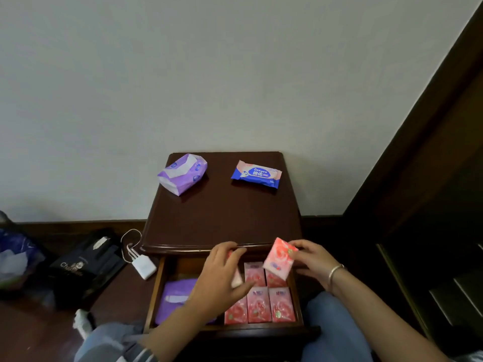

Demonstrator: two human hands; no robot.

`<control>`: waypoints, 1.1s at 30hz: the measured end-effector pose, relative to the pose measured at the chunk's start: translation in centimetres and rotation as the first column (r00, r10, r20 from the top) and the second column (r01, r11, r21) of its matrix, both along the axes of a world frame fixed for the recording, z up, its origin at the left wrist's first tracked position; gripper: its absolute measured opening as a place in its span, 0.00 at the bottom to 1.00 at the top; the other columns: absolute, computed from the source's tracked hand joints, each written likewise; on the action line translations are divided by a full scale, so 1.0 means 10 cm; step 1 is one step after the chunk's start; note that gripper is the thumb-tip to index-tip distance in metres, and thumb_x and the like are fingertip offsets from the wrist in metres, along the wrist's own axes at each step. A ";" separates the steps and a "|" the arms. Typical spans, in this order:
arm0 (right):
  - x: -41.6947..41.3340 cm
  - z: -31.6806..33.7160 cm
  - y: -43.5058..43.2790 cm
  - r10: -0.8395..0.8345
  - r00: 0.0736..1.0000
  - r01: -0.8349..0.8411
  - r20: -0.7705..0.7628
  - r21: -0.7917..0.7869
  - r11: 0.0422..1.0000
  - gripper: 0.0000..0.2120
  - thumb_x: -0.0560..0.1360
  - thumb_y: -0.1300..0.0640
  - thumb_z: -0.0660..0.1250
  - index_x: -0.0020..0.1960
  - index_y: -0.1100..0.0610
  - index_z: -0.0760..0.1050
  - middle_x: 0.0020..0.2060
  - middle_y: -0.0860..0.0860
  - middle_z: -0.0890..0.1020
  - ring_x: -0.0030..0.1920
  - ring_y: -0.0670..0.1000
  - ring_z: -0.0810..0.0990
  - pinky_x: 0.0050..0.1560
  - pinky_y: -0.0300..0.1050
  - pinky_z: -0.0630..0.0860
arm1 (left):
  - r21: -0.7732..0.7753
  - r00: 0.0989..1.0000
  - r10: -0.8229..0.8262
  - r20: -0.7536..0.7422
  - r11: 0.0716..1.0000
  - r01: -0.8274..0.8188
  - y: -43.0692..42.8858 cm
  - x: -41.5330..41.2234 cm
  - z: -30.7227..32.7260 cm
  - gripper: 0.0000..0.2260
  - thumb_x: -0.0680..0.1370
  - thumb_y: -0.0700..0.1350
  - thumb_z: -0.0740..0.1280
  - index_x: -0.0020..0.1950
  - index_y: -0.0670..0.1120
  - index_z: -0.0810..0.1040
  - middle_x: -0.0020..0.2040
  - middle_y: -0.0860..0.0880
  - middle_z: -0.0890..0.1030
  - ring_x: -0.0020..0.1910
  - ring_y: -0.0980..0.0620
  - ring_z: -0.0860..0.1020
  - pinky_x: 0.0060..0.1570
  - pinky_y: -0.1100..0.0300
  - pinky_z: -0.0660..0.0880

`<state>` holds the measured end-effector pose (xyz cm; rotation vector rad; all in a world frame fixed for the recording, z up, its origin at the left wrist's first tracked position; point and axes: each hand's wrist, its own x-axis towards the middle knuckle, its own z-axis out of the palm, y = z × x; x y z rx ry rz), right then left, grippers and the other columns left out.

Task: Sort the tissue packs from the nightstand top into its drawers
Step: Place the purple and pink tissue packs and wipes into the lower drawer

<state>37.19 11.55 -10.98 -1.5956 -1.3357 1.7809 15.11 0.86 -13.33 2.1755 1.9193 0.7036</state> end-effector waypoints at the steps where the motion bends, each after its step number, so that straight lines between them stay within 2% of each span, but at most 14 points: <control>1: 0.05 -0.08 0.01 0.004 0.998 -0.004 0.068 0.000 1.000 0.08 0.76 0.62 0.64 0.49 0.51 0.77 0.49 0.54 0.80 0.49 0.49 0.78 0.40 0.41 0.76 | -0.062 0.998 0.049 0.036 0.997 -0.047 -0.05 -0.02 -0.05 0.33 0.71 0.65 0.64 0.69 0.47 0.71 0.67 0.48 0.70 0.66 0.50 0.69 0.67 0.59 0.66; 5: 0.03 -0.41 0.05 0.112 0.949 -0.130 0.294 0.041 0.991 0.11 0.76 0.63 0.63 0.57 0.57 0.77 0.52 0.57 0.81 0.50 0.51 0.78 0.44 0.42 0.75 | -0.269 0.988 0.141 0.071 0.956 -0.117 -0.18 -0.12 -0.19 0.36 0.71 0.69 0.59 0.73 0.51 0.64 0.69 0.54 0.68 0.67 0.57 0.66 0.66 0.63 0.65; 7: -0.07 -0.54 0.07 0.144 0.892 -0.213 0.428 0.117 0.970 0.11 0.76 0.60 0.63 0.58 0.58 0.77 0.53 0.57 0.81 0.51 0.52 0.79 0.48 0.44 0.74 | -0.316 0.989 0.144 0.043 0.941 -0.123 -0.20 -0.15 -0.21 0.34 0.72 0.68 0.59 0.73 0.52 0.64 0.68 0.55 0.70 0.66 0.58 0.67 0.65 0.63 0.66; 10: -0.22 -0.65 0.10 0.098 0.801 -0.236 0.591 0.162 0.958 0.10 0.75 0.58 0.65 0.55 0.59 0.76 0.53 0.56 0.81 0.51 0.53 0.79 0.46 0.40 0.71 | -0.343 0.992 0.125 0.000 0.932 -0.118 -0.22 -0.18 -0.26 0.32 0.73 0.67 0.59 0.73 0.53 0.64 0.69 0.56 0.69 0.66 0.57 0.66 0.66 0.62 0.64; 12: -0.28 -0.68 0.08 0.031 0.784 -0.211 0.620 0.220 0.952 0.10 0.74 0.57 0.66 0.53 0.61 0.77 0.51 0.57 0.82 0.52 0.55 0.79 0.48 0.41 0.72 | -0.353 0.994 0.106 -0.023 0.929 -0.107 -0.22 -0.19 -0.28 0.32 0.73 0.68 0.58 0.73 0.54 0.63 0.69 0.57 0.68 0.67 0.58 0.66 0.68 0.60 0.63; 14: -0.30 -0.73 0.01 -0.036 0.813 -0.181 0.581 0.311 0.933 0.11 0.75 0.58 0.67 0.54 0.62 0.77 0.51 0.58 0.82 0.52 0.55 0.80 0.49 0.41 0.73 | -0.355 0.995 0.098 -0.035 0.929 -0.104 -0.22 -0.18 -0.32 0.31 0.73 0.68 0.58 0.73 0.55 0.63 0.70 0.57 0.68 0.68 0.58 0.64 0.68 0.59 0.63; 17: -0.33 -0.80 -0.16 -0.115 0.852 -0.143 0.511 0.437 0.888 0.10 0.76 0.60 0.65 0.56 0.61 0.78 0.49 0.56 0.83 0.50 0.53 0.81 0.47 0.39 0.74 | -0.364 0.996 0.089 -0.028 0.927 -0.094 -0.21 -0.17 -0.40 0.31 0.73 0.68 0.58 0.73 0.54 0.63 0.71 0.57 0.67 0.69 0.57 0.63 0.68 0.60 0.64; 19: -0.36 -0.86 -0.22 -0.147 0.847 -0.156 0.511 0.503 0.850 0.09 0.77 0.60 0.63 0.54 0.59 0.79 0.47 0.55 0.83 0.48 0.53 0.81 0.47 0.42 0.76 | -0.380 0.996 0.080 -0.034 0.921 -0.087 -0.19 -0.15 -0.46 0.31 0.74 0.67 0.59 0.73 0.53 0.64 0.71 0.56 0.67 0.69 0.57 0.63 0.67 0.59 0.65; 21: -0.38 -0.90 -0.23 -0.170 0.805 -0.209 0.568 0.541 0.815 0.10 0.78 0.58 0.61 0.55 0.58 0.78 0.48 0.55 0.83 0.50 0.54 0.79 0.49 0.44 0.75 | -0.391 0.997 0.055 -0.057 0.918 -0.073 -0.16 -0.12 -0.52 0.31 0.74 0.67 0.59 0.72 0.52 0.64 0.70 0.55 0.67 0.68 0.55 0.64 0.67 0.58 0.65; 25: -0.40 -0.99 -0.28 -0.178 0.661 -0.367 0.729 0.521 0.771 0.16 0.76 0.54 0.62 0.64 0.53 0.73 0.59 0.49 0.78 0.58 0.52 0.72 0.57 0.43 0.71 | -0.398 0.997 0.012 -0.083 0.917 -0.044 -0.05 -0.04 -0.64 0.30 0.74 0.66 0.59 0.71 0.52 0.65 0.70 0.55 0.67 0.67 0.54 0.65 0.67 0.57 0.64; 27: -0.40 -1.01 -0.33 -0.193 0.614 -0.425 0.765 0.527 0.736 0.17 0.76 0.53 0.63 0.64 0.50 0.73 0.63 0.47 0.75 0.60 0.51 0.71 0.58 0.45 0.69 | -0.381 0.997 0.023 -0.073 0.923 -0.049 0.01 -0.02 -0.70 0.32 0.73 0.66 0.60 0.72 0.52 0.64 0.70 0.54 0.66 0.68 0.54 0.64 0.68 0.58 0.62; 29: -0.36 -1.05 -0.36 -0.144 0.637 -0.484 0.757 0.539 0.690 0.15 0.76 0.54 0.62 0.62 0.48 0.75 0.64 0.44 0.75 0.61 0.50 0.71 0.58 0.45 0.66 | -0.371 0.998 0.028 -0.053 0.928 -0.046 0.08 -0.01 -0.73 0.34 0.72 0.67 0.61 0.73 0.51 0.63 0.71 0.54 0.66 0.70 0.54 0.63 0.70 0.58 0.60; 31: -0.29 -1.08 -0.38 -0.059 0.609 -0.605 0.791 0.511 0.610 0.15 0.77 0.52 0.60 0.62 0.46 0.75 0.64 0.42 0.76 0.64 0.48 0.71 0.60 0.46 0.63 | -0.373 0.999 -0.004 -0.039 0.928 -0.011 0.17 0.02 -0.75 0.36 0.72 0.67 0.62 0.74 0.50 0.62 0.71 0.52 0.66 0.70 0.53 0.63 0.71 0.57 0.58; 33: -0.21 -1.07 -0.38 -0.048 0.563 -0.679 0.825 0.495 0.543 0.13 0.74 0.50 0.66 0.57 0.46 0.79 0.59 0.41 0.79 0.61 0.47 0.75 0.61 0.50 0.65 | -0.373 0.997 -0.050 -0.056 0.928 0.026 0.26 0.08 -0.77 0.35 0.72 0.67 0.62 0.74 0.50 0.62 0.71 0.52 0.66 0.70 0.52 0.63 0.71 0.56 0.58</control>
